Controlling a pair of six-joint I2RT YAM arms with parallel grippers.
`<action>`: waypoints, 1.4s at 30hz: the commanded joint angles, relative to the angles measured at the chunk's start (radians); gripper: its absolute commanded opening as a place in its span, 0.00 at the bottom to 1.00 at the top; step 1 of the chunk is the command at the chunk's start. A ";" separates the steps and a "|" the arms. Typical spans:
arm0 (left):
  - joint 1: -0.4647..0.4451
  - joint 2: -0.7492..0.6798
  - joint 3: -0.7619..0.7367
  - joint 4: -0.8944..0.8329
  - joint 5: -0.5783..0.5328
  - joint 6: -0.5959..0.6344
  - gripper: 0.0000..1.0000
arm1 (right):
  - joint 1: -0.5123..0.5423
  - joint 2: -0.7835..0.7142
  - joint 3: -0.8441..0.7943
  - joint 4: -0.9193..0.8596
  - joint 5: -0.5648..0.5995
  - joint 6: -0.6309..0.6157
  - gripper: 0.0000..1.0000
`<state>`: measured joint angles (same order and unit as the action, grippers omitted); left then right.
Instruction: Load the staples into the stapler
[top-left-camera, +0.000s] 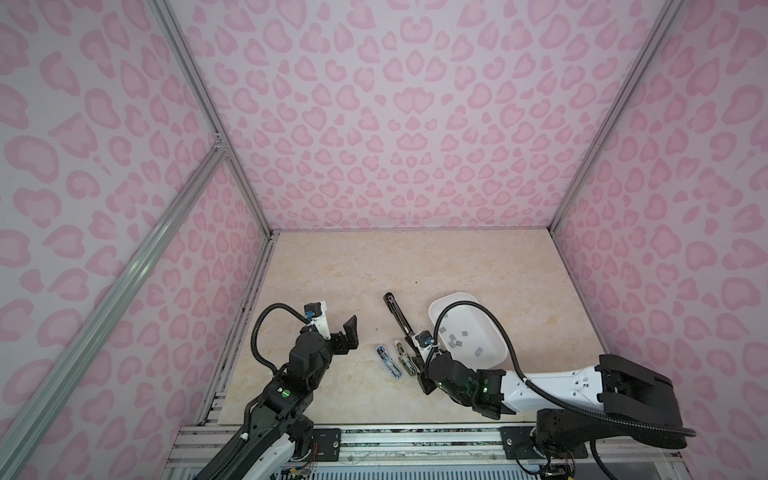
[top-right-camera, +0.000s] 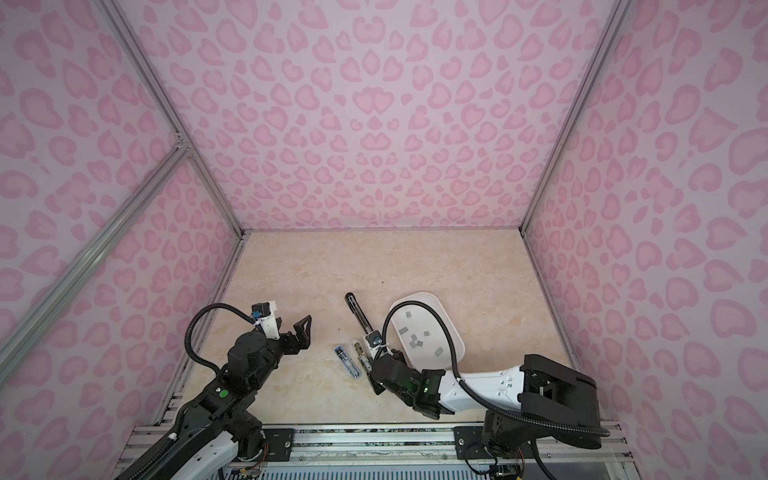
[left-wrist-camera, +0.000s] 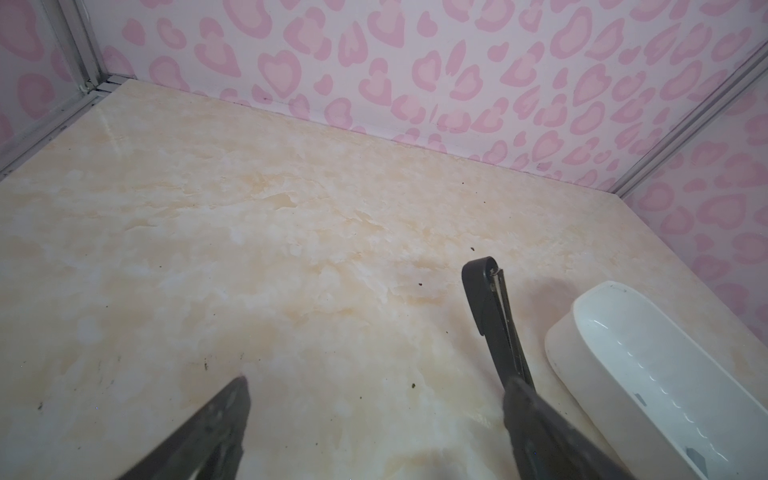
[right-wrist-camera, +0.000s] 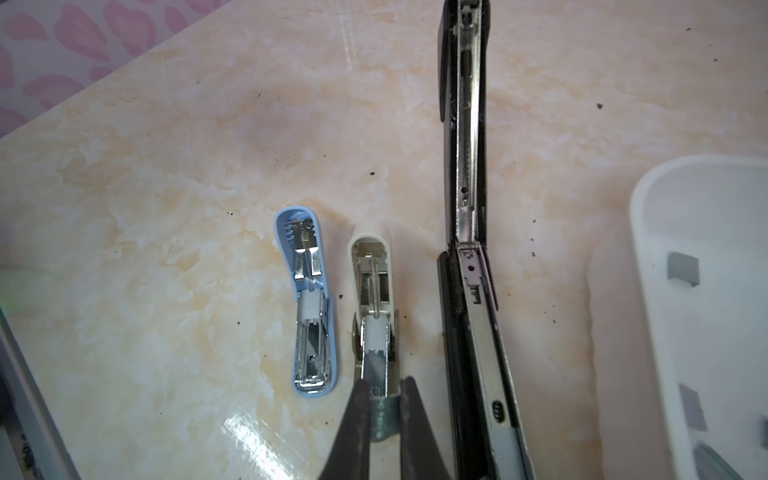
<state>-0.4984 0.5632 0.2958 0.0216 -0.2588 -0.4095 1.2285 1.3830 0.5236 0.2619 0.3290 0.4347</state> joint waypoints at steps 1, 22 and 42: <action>0.001 -0.012 0.003 0.029 -0.009 0.012 0.96 | 0.002 0.020 0.007 0.011 0.022 0.019 0.07; 0.000 -0.009 0.005 0.028 -0.001 0.015 0.96 | 0.034 0.182 0.037 0.081 0.028 0.055 0.05; 0.001 -0.009 0.005 0.028 -0.003 0.015 0.96 | 0.034 0.216 0.050 0.062 0.074 0.039 0.06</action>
<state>-0.4984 0.5541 0.2958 0.0223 -0.2581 -0.3988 1.2621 1.5867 0.5697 0.3134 0.3779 0.4778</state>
